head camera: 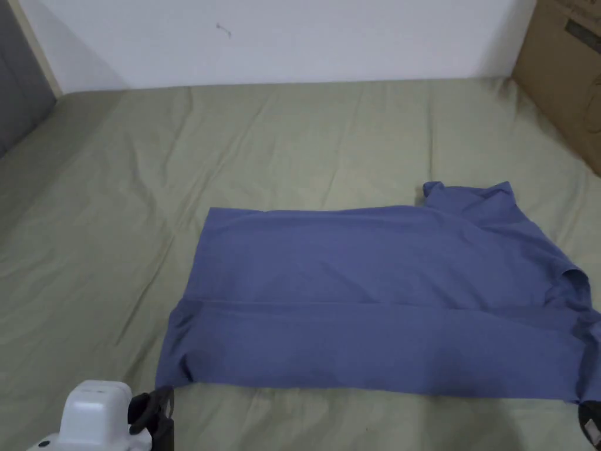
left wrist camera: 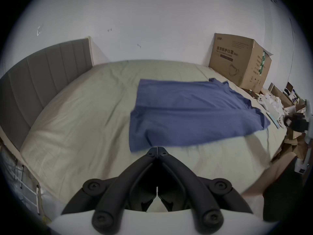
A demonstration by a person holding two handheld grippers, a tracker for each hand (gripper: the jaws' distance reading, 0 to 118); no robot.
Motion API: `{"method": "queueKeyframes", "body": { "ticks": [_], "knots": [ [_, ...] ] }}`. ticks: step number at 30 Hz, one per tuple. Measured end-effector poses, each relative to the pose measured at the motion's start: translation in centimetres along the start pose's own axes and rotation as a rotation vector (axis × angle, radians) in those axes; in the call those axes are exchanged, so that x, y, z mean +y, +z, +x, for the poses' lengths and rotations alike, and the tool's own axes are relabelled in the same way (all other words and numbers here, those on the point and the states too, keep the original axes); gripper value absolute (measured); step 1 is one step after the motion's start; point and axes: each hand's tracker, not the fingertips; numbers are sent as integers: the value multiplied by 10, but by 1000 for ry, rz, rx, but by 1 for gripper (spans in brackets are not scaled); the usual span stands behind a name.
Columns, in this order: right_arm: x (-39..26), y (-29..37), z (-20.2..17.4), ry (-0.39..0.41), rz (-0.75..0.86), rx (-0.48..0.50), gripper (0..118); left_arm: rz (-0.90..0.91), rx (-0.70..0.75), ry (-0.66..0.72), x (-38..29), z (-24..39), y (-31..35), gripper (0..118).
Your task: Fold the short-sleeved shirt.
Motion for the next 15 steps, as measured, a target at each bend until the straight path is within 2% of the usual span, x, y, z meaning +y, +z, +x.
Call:
{"method": "queueKeyframes", "body": {
  "ticks": [2, 3, 4, 5, 6, 7, 10, 11, 12, 13, 14, 15],
  "knots": [
    [7, 0, -3, 5, 1, 6, 0, 81, -11, 17, 8, -14, -16, 1],
    [10, 0, -3, -4, 11, 12, 0, 95, -13, 23, 16, -17, -26, 29],
    [1, 3, 9, -27, 24, 24, 0, 67, -17, 20, 20, -23, -41, 73],
    [3, 3, 11, -44, 30, 31, 0, -17, -25, 21, 24, -28, -58, 111],
    [6, 2, 14, -59, 32, 34, 0, -115, 3, 30, 28, -27, -73, 115],
    [8, 1, 16, -67, 33, 32, 0, -136, 0, 26, 28, -27, -83, 108],
    [8, -1, 15, -66, 28, 21, 0, -122, -30, 43, 25, -23, -110, 107],
    [8, -3, 17, -63, 26, 16, 0, -152, -28, 50, 27, -20, -112, 102],
    [2, -4, 18, -68, 23, 4, 0, -175, -5, 65, 25, -20, -120, 74],
    [1, -6, 22, -73, 17, -1, 0, -185, -5, 94, 23, -22, -125, 38],
    [0, -8, 27, -82, 9, -6, 0, -196, -19, 129, 23, -23, -126, 18],
    [-2, -10, 32, -90, 3, -10, 0, -192, -26, 163, 21, -23, -125, 16]
  ]
}}
